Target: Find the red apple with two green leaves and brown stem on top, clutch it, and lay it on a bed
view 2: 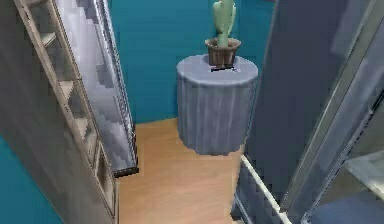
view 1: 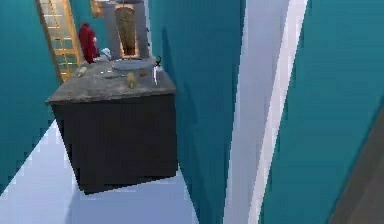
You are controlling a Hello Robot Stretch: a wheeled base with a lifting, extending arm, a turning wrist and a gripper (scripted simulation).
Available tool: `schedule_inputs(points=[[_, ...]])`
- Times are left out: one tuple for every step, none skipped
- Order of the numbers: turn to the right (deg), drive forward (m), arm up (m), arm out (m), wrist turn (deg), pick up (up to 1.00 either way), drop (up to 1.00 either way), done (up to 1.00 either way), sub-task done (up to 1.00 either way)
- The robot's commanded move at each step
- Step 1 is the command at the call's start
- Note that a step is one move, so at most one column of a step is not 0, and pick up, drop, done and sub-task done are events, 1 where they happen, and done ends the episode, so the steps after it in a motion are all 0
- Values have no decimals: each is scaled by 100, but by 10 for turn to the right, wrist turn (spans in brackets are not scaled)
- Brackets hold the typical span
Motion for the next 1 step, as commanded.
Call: schedule_inputs(points=[[-150,0,0,0,0,0,0,0,0]])
